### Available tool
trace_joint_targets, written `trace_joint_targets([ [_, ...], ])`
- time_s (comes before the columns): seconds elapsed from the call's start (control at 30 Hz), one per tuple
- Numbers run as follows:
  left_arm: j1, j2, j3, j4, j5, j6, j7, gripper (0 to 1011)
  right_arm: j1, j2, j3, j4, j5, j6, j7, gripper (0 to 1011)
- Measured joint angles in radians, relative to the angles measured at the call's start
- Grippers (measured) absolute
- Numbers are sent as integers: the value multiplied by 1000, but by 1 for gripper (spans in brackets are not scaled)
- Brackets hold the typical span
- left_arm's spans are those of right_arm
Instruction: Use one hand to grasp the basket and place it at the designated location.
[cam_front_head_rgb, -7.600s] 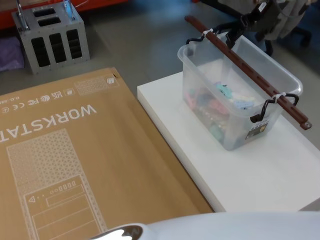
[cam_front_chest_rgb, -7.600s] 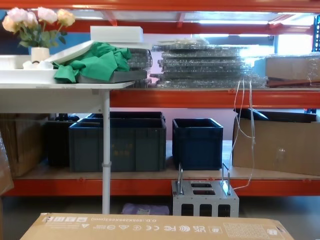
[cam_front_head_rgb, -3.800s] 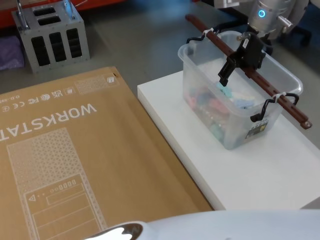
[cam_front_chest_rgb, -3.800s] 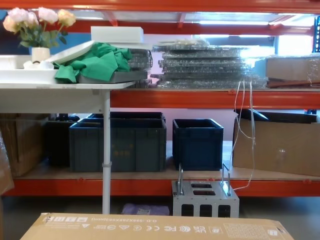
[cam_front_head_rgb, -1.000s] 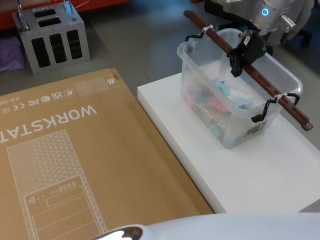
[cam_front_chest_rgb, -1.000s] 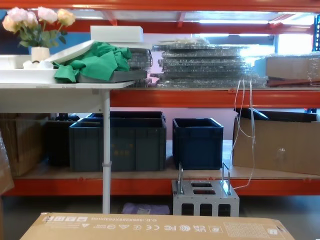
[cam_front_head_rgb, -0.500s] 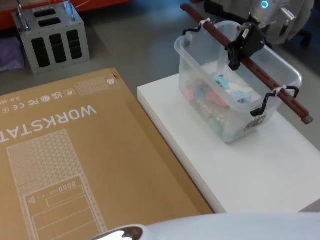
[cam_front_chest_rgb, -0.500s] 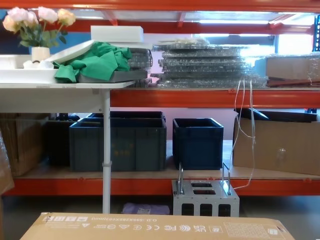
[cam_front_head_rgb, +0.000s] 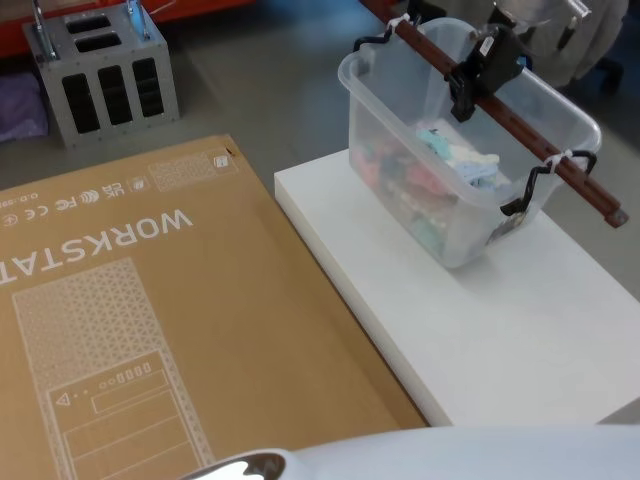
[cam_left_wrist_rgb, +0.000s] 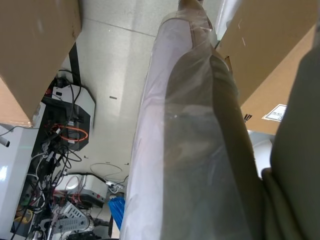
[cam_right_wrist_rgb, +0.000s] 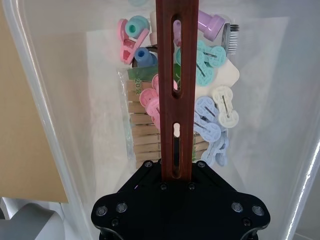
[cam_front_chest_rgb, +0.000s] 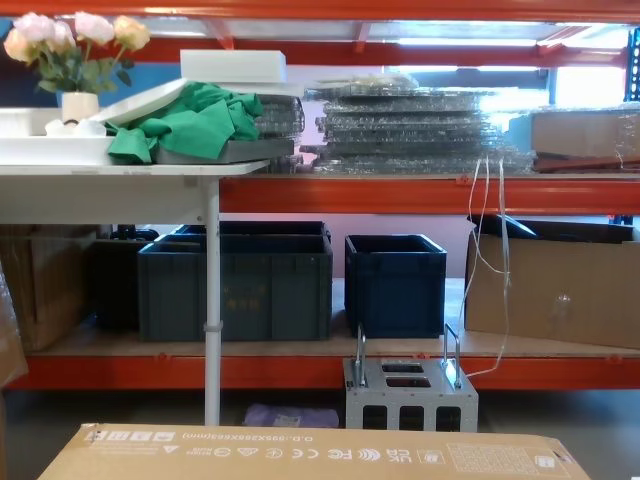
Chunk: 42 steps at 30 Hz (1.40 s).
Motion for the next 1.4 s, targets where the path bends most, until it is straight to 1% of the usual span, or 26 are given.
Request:
trace_joint_targets([
  [0.23,0,0,0,0,0,0,0,0,16,-7,-9,-4,-10,-18,5,0],
  [0.27,0,0,0,0,0,0,0,0,25,-13,-13,-6,-17,-32,9,1],
  [0.33,0,0,0,0,0,0,0,0,31,-16,-17,-8,-21,-42,10,1],
  [0.53,0,0,0,0,0,0,0,0,58,-37,-42,-16,-38,-94,22,1],
  [0.73,0,0,0,0,0,0,0,0,72,-47,-59,-21,-41,-120,28,1],
  [1.0,0,0,0,0,0,0,0,0,98,-72,-86,-36,-48,-158,42,1],
  [1.1,0,0,0,0,0,0,0,0,111,-89,-104,-59,-59,-176,46,0],
  [1.13,0,0,0,0,0,0,0,0,111,-89,-104,-59,-59,-176,46,1],
  [1.4,0,0,0,0,0,0,0,0,132,-118,-141,-79,-81,-204,48,0],
])
